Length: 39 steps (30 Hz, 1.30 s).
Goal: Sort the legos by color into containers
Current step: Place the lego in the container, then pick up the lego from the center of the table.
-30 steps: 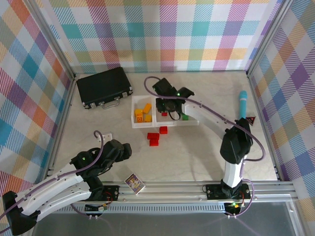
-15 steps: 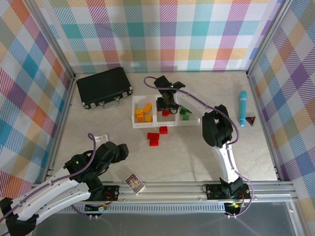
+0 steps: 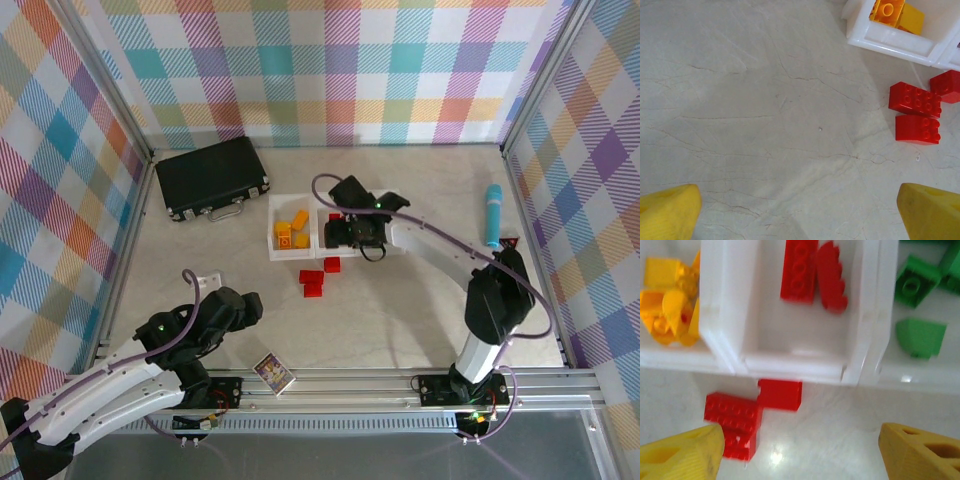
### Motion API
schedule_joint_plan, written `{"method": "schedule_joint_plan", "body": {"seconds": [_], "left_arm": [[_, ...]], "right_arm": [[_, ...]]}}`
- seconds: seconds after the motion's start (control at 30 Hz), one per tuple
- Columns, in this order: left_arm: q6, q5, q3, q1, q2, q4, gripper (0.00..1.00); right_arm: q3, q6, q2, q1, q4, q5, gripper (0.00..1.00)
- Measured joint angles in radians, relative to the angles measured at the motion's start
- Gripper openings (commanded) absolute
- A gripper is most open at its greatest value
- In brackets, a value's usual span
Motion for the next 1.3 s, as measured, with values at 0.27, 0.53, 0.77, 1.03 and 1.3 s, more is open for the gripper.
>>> {"method": "schedule_joint_plan", "body": {"seconds": [0.27,0.53,0.77,1.03,1.3], "left_arm": [[0.000,0.009,-0.011,0.000,0.001,0.020,1.00],[0.000,0.012,-0.020,0.000,-0.010,0.014,1.00],[-0.001,0.012,-0.020,0.000,-0.032,0.012,1.00],[-0.001,0.012,-0.020,0.000,-0.032,0.012,1.00],[-0.001,0.011,-0.020,0.000,-0.032,0.011,1.00]], "right_arm": [[-0.165,0.102,-0.010,0.082,0.098,0.012,0.82],[-0.153,0.117,0.134,0.082,0.154,0.028,0.84],[-0.090,0.112,0.197,0.082,0.159,0.038,0.83],[-0.030,0.094,0.241,0.074,0.172,0.038,0.80],[0.002,0.078,0.297,0.070,0.167,0.034,0.70]]}}
